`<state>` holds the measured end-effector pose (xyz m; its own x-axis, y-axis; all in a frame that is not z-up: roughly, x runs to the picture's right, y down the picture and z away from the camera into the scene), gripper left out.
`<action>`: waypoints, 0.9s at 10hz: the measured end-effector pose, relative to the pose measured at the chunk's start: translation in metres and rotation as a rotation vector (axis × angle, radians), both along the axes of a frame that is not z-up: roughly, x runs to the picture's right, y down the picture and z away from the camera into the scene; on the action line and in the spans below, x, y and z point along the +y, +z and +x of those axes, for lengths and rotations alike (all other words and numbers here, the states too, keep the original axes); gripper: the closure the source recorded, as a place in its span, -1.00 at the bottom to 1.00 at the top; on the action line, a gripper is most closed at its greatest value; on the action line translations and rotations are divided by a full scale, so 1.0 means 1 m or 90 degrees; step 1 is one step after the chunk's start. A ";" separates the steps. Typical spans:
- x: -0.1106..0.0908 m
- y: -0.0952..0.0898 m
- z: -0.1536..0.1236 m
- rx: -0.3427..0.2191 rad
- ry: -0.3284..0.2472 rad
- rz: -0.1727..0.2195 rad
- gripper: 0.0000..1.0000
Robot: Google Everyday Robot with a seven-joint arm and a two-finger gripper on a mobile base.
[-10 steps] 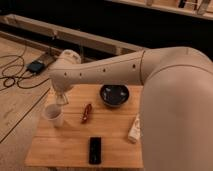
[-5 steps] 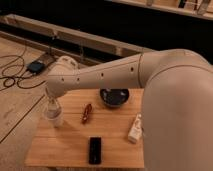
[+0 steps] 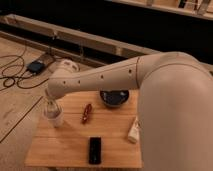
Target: Place the white sponge in the ceramic cup
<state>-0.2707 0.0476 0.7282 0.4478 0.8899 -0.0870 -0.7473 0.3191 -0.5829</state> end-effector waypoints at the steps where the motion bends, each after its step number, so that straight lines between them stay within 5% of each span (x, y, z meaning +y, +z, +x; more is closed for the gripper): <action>1: 0.000 0.002 -0.002 -0.004 0.001 0.002 1.00; 9: 0.019 0.026 -0.013 -0.036 0.006 -0.011 0.97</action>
<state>-0.2839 0.0666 0.7542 0.4446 0.8924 -0.0775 -0.7156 0.3019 -0.6299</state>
